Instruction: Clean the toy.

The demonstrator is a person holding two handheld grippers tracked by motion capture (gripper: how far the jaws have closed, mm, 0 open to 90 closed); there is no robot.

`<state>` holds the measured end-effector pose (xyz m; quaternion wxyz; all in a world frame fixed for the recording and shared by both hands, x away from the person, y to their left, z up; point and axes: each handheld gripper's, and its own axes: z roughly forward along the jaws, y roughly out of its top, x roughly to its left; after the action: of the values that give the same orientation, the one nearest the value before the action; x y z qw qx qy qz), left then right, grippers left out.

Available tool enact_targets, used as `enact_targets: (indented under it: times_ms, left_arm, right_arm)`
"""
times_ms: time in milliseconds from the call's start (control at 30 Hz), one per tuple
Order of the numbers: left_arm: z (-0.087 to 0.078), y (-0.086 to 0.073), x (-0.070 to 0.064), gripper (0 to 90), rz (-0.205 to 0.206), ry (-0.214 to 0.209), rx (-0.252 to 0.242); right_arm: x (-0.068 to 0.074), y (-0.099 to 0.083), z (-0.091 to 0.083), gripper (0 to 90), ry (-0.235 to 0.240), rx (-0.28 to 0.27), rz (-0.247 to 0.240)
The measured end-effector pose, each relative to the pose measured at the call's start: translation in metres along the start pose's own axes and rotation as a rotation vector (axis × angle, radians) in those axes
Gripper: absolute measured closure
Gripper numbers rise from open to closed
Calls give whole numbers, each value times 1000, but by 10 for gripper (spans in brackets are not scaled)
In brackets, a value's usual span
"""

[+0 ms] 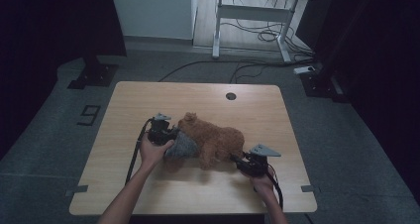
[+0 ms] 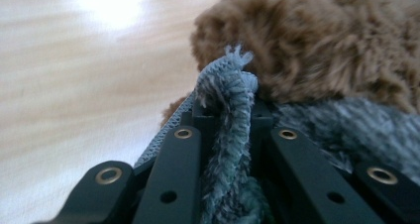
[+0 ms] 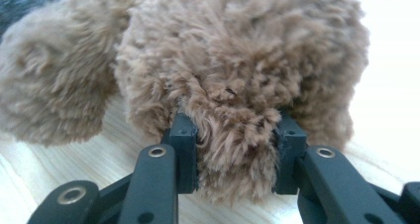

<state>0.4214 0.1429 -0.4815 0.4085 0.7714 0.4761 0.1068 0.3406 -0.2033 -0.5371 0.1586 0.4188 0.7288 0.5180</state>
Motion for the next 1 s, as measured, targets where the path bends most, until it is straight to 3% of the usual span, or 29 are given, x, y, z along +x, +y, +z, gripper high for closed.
enact_targets:
  times_ms: [100,133,233,333,433,533,567,667,767,833,900,1000]
  left_arm:
    - [10,13,0,807,3,7,-6]
    - [14,16,0,807,5,14,-9]
    - [21,22,5,806,-5,20,-7]
    - [12,22,11,802,-22,1,-24]
    - [-9,26,13,799,-18,-31,-106]
    - [-26,38,0,799,28,-56,-159]
    - [-30,46,-11,798,66,-65,-169]
    - [-29,59,-33,796,133,-82,-171]
    - [-18,72,-58,794,195,-84,-165]
    - [-8,77,-68,789,213,-80,-151]
    - [5,79,-73,777,219,-71,-113]
    - [22,75,-68,769,225,-4,-54]
  right_arm:
    - [0,2,4,636,-24,-14,-32]
    - [-4,6,9,634,-62,-31,-49]
    - [-12,9,14,633,-87,-44,-37]
    - [-18,11,13,628,-81,-36,-27]
    - [-18,7,7,615,-73,-18,-47]
    - [-15,5,5,607,-72,-6,-53]
    - [-14,4,4,605,-74,2,-58]
    - [-10,2,0,604,-68,12,-64]
    - [-10,-1,-2,603,-58,16,-59]
    - [-10,-2,-3,604,-54,18,-55]
    - [-11,-3,-4,605,-53,23,-55]
    - [-12,-4,-4,610,-54,25,-50]
